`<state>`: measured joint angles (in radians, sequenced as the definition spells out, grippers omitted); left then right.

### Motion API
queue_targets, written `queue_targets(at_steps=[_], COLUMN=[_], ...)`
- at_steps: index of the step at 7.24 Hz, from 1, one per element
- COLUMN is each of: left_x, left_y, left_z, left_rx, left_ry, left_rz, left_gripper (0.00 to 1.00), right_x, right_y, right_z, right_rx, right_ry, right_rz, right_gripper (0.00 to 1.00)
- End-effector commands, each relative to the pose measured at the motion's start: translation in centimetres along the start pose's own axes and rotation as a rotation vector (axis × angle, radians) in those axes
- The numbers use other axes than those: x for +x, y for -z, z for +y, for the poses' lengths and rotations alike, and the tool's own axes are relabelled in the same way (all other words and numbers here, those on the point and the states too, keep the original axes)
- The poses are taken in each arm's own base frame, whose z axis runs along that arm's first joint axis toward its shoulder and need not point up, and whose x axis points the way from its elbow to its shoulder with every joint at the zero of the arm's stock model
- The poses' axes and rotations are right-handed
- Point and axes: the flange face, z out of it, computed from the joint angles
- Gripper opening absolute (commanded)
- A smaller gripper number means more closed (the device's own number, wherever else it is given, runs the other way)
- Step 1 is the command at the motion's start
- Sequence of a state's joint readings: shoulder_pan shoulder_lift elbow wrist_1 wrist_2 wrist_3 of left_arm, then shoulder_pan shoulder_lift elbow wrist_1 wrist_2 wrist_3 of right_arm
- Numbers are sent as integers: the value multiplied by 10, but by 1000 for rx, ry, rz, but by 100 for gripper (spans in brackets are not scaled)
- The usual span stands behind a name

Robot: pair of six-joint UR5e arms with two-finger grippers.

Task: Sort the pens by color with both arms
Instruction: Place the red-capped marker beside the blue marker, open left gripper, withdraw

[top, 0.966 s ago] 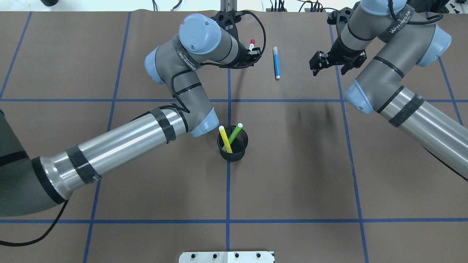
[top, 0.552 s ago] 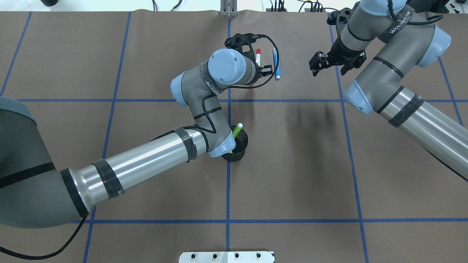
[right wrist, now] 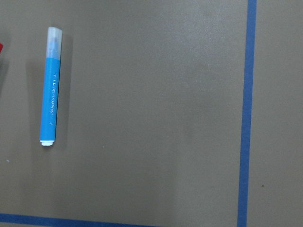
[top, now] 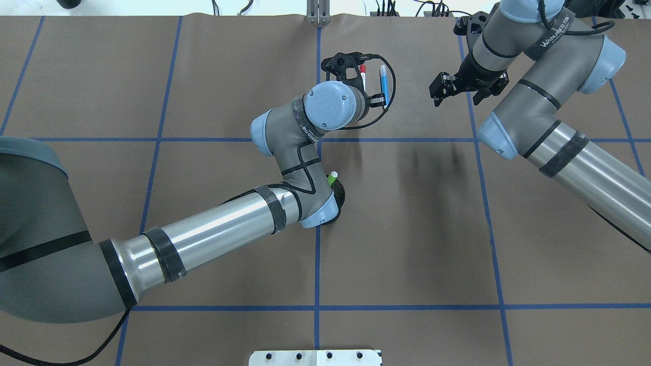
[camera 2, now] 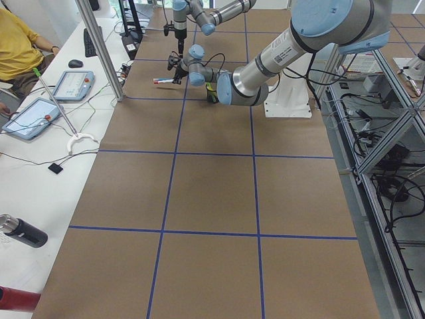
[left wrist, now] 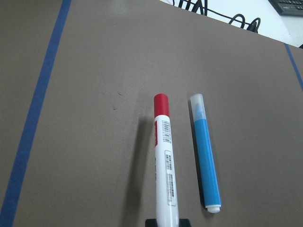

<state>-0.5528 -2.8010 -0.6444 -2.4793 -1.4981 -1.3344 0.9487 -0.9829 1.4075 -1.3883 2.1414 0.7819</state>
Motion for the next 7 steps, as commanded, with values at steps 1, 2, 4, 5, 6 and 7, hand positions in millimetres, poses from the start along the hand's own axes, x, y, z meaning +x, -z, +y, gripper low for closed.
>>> queue_targets(at_steps=[1, 2, 4, 5, 6, 7], left_x=[1, 2, 7, 18, 13, -1], left_y=[0, 0, 5, 18, 30, 50], left_z=[-1, -1, -4, -12, -27, -40], left_rx=[9, 10, 4, -24, -57, -106], left_ry=[0, 0, 0, 0, -1, -31], left_rz=[-3, -1, 14, 49, 64, 43], left_gripper=[75, 91, 96, 99, 99, 99], right_x=[-1, -2, -8, -11, -15, -20], right_y=[0, 1, 7, 9, 18, 27], right_z=[0, 0, -2, -1, 1, 5], right_rx=[1, 2, 10, 12, 22, 31], right_ry=[1, 2, 6, 10, 19, 22], right_rz=[-1, -2, -10, -15, -28, -43], right_gripper=[99, 99, 99, 99, 99, 99])
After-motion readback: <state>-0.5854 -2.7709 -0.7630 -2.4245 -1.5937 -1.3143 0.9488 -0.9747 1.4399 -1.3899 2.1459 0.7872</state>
